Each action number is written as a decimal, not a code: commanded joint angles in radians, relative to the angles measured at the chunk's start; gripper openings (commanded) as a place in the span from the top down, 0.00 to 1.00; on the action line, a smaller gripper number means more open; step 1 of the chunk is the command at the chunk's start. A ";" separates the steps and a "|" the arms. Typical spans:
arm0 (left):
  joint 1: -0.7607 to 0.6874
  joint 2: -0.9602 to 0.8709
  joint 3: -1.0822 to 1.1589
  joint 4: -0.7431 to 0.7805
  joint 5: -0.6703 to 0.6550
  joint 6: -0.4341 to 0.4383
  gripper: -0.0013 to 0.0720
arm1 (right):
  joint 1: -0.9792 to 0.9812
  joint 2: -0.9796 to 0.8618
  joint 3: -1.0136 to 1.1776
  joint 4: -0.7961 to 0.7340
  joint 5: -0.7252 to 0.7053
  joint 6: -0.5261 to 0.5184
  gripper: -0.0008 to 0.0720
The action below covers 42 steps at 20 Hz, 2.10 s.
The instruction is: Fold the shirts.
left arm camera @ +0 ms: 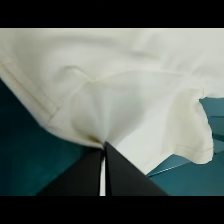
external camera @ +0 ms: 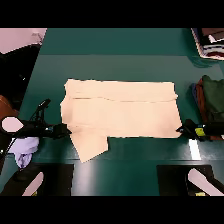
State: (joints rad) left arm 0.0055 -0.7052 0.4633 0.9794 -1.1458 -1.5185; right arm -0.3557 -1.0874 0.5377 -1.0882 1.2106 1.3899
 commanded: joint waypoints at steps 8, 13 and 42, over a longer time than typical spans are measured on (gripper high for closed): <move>0.000 0.229 0.057 0.135 -0.417 -0.102 0.96 | 0.072 0.304 -0.006 -0.163 0.198 -0.003 0.97; 0.000 0.235 0.174 0.164 -0.351 -0.131 0.96 | 0.125 0.444 0.129 -0.193 0.262 0.041 0.97; 0.000 -0.633 0.681 0.078 0.039 0.089 0.95 | 0.108 -0.378 0.615 0.050 0.139 -0.077 0.12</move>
State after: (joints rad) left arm 0.0055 -1.3369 1.1389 1.1419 -1.0660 -1.4391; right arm -0.1741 -1.4834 1.2488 -1.0527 1.3540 1.3430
